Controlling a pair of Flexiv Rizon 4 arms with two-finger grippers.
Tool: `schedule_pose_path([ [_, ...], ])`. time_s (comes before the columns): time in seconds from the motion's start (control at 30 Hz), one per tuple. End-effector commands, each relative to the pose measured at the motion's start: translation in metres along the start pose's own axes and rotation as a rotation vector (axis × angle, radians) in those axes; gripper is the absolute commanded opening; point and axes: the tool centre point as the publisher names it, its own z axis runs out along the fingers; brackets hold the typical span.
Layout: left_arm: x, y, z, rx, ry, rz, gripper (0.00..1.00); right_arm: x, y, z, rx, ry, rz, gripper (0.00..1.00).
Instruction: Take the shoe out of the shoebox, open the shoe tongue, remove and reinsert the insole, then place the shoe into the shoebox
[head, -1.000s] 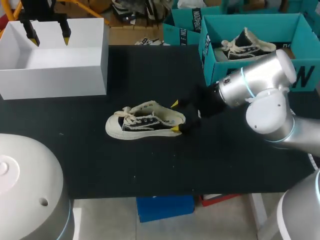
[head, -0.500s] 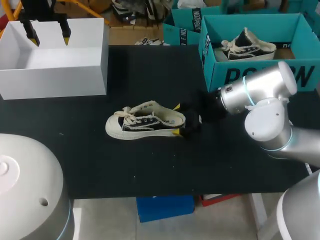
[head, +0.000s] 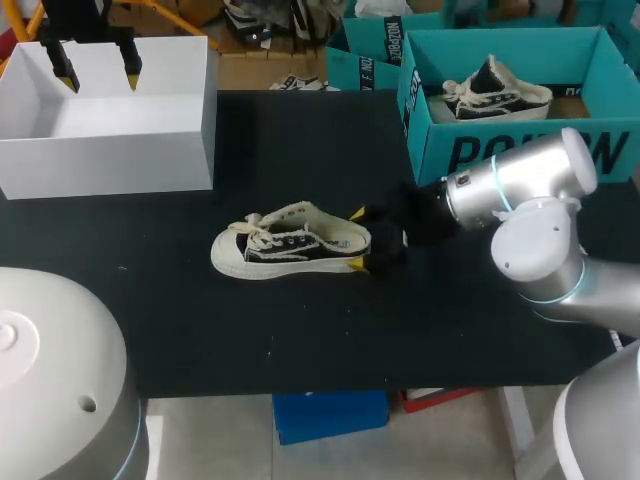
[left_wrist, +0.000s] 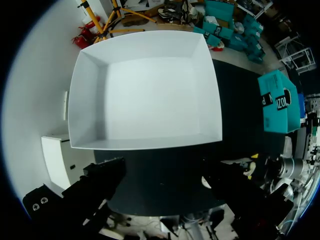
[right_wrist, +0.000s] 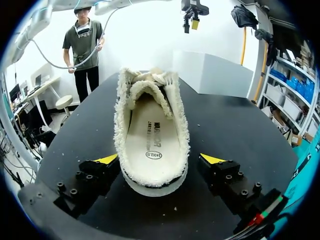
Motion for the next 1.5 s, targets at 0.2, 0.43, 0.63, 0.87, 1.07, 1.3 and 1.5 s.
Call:
schedule_pose_path([
  [0.2, 0.000, 0.001, 0.000, 0.000, -0.003, -0.001, 1.00, -0.002, 0.003, 0.010, -0.006, 0.007, 0.008, 1.00],
  [0.43, 0.000, 0.001, 0.000, 0.000, -0.003, -0.001, 1.00, -0.002, 0.008, 0.017, -0.007, 0.006, 0.011, 1.00],
  [0.63, 0.000, 0.001, 0.000, 0.000, -0.003, -0.001, 1.00, 0.000, 0.011, 0.023, -0.008, 0.009, 0.013, 1.00],
  [0.87, 0.000, 0.001, 0.000, 0.000, -0.003, -0.001, 1.00, 0.005, 0.014, 0.029, -0.009, 0.005, 0.022, 1.00],
  [1.07, 0.000, 0.001, 0.000, 0.000, -0.003, -0.001, 1.00, 0.011, 0.011, 0.028, -0.001, 0.001, 0.038, 1.00],
  [1.3, 0.000, 0.001, 0.000, 0.000, -0.003, -0.001, 1.00, 0.012, 0.007, 0.025, 0.007, 0.001, 0.043, 1.00],
  [1.5, 0.000, 0.001, 0.000, 0.000, -0.003, -0.001, 1.00, 0.010, 0.004, 0.025, 0.009, 0.005, 0.046, 1.00],
])
